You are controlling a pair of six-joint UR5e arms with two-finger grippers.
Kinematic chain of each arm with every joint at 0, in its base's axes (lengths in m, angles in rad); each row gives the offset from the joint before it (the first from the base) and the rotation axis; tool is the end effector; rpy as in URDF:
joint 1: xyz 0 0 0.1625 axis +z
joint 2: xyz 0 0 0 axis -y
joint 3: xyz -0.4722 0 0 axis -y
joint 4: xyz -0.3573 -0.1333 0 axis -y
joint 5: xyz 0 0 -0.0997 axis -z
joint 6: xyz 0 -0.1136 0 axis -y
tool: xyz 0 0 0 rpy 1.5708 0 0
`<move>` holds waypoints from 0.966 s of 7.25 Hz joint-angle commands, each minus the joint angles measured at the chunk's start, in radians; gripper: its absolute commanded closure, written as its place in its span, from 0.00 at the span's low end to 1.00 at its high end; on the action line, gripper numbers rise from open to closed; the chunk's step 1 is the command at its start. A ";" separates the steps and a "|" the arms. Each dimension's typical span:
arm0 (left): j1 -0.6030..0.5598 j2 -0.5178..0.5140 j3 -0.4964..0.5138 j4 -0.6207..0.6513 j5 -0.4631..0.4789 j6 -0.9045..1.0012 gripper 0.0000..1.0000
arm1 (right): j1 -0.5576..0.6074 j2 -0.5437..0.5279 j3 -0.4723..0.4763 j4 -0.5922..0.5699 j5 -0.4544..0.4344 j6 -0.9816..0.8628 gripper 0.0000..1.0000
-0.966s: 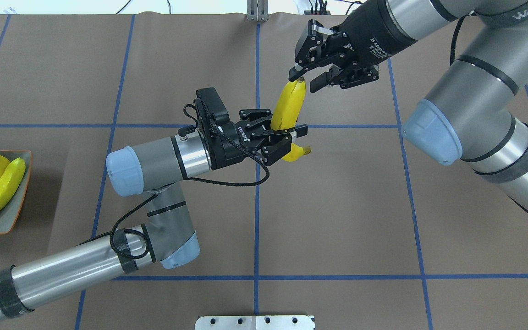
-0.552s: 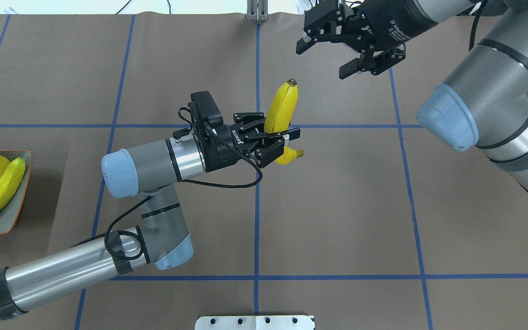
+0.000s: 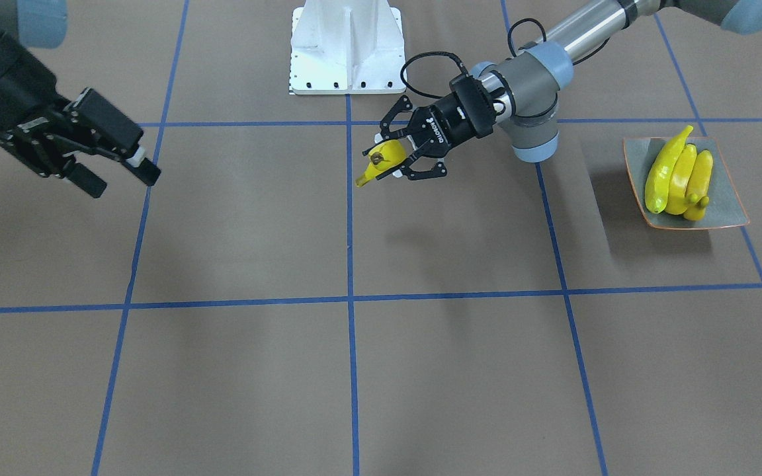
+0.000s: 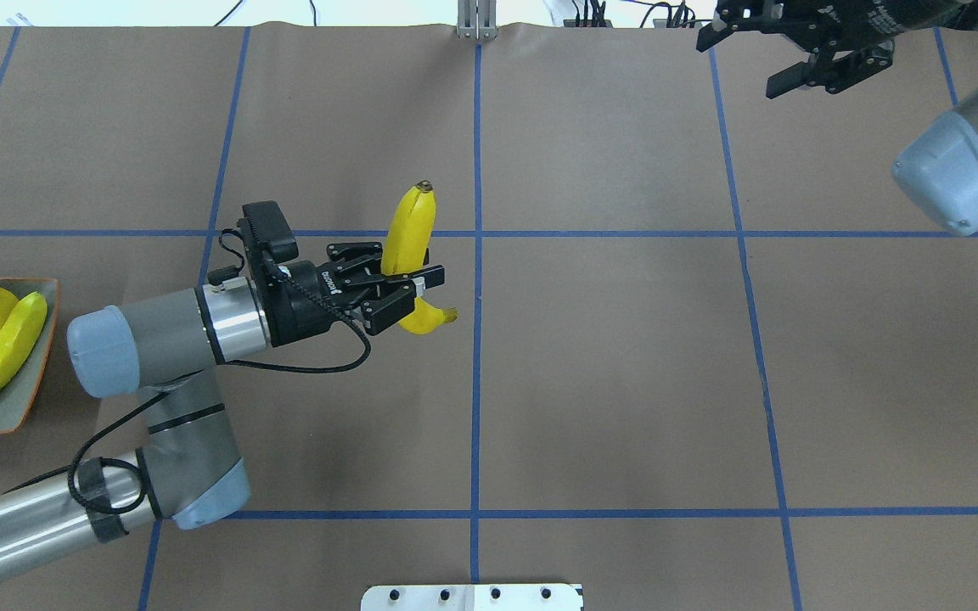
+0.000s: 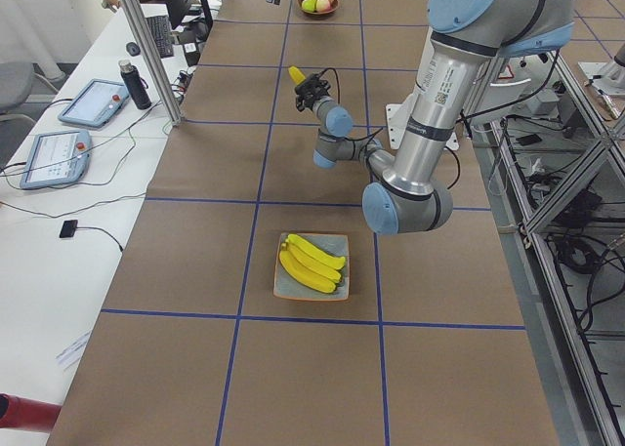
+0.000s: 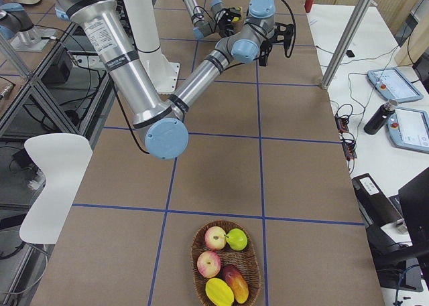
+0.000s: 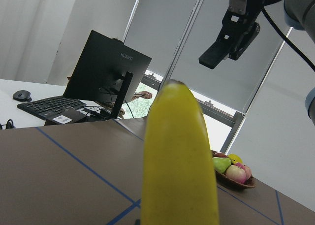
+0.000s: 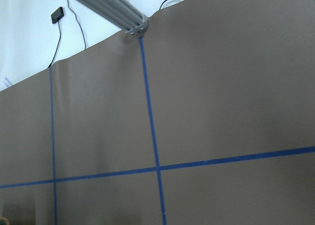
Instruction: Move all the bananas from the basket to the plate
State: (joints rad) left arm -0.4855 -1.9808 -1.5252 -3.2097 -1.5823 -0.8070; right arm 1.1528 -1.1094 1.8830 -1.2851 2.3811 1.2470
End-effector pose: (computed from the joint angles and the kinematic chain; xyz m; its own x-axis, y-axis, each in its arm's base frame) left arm 0.4544 -0.3890 0.3301 0.0486 0.7563 -0.6524 0.5867 0.5069 0.6315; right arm -0.1900 -0.5534 0.2871 0.3072 0.1514 0.9395 -0.2909 0.9550 -0.0588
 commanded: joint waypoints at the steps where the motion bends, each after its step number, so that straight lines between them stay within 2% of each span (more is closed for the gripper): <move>1: -0.045 0.170 -0.257 0.246 -0.063 -0.067 1.00 | 0.060 -0.079 -0.063 0.000 -0.029 -0.186 0.00; 2: -0.097 0.262 -0.373 0.355 -0.129 -0.078 1.00 | 0.074 -0.101 -0.094 0.000 -0.049 -0.258 0.00; 3: -0.202 0.340 -0.471 0.490 -0.268 -0.131 1.00 | 0.096 -0.124 -0.117 0.000 -0.051 -0.318 0.00; 4: -0.352 0.377 -0.501 0.601 -0.473 -0.144 1.00 | 0.117 -0.159 -0.123 0.000 -0.051 -0.396 0.00; 5: -0.531 0.413 -0.483 0.648 -0.701 -0.133 1.00 | 0.142 -0.202 -0.125 0.000 -0.050 -0.470 0.00; 6: -0.721 0.427 -0.414 0.663 -0.907 -0.114 1.00 | 0.169 -0.239 -0.133 -0.002 -0.046 -0.550 0.00; 7: -0.799 0.460 -0.356 0.665 -1.014 -0.015 1.00 | 0.198 -0.265 -0.154 0.000 -0.042 -0.637 0.00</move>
State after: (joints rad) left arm -1.1364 -1.5573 -1.9481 -2.5623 -2.4126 -0.9042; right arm 1.3169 -1.3366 1.7482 -1.2862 2.3348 0.7122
